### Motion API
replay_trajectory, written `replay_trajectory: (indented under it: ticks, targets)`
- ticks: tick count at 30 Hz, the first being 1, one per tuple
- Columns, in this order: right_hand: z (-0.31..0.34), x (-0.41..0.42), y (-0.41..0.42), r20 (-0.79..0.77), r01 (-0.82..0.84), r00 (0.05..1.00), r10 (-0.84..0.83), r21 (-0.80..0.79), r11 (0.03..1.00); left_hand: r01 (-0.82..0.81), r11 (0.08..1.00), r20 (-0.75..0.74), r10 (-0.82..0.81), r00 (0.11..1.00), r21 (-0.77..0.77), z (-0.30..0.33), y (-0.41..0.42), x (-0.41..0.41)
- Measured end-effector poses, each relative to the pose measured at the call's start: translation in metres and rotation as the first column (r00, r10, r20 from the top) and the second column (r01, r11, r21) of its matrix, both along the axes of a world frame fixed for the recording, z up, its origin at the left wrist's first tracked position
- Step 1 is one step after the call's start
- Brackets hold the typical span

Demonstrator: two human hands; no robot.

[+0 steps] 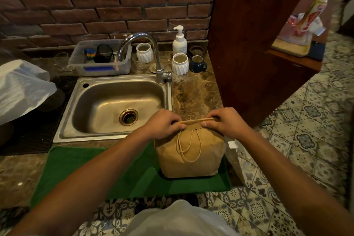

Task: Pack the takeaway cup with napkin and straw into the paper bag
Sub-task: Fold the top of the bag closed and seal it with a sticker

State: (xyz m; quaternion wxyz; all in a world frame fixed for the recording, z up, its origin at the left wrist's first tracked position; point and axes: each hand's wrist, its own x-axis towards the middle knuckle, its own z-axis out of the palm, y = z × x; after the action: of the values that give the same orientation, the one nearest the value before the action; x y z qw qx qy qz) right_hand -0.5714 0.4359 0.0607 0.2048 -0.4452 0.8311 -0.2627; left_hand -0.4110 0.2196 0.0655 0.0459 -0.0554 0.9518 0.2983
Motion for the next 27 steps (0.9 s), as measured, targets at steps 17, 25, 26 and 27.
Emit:
replay_trajectory:
  ticks: [17, 25, 26, 27]
  targets:
    - [-0.106, -0.014, 0.099, 0.212, 0.637, 0.727, -0.653, 0.147, 0.757, -0.107, 0.993, 0.035, 0.109, 0.993, -0.058, 0.003, 0.004, -0.002]
    - [-0.151, -0.006, 0.100, 0.078, 0.632, 0.714, -0.695, 0.356, 0.689, -0.129, 0.990, 0.022, 0.130, 0.991, -0.062, 0.005, 0.005, 0.000]
    - [-0.152, -0.006, 0.100, 0.056, 0.638, 0.714, -0.698, 0.358, 0.681, -0.136, 0.989, 0.018, 0.138, 0.990, -0.059, 0.006, 0.004, 0.000]
    - [-0.152, -0.006, 0.100, 0.034, 0.646, 0.712, -0.701, 0.358, 0.674, -0.142, 0.988, 0.018, 0.144, 0.989, -0.057, 0.006, 0.004, 0.000]
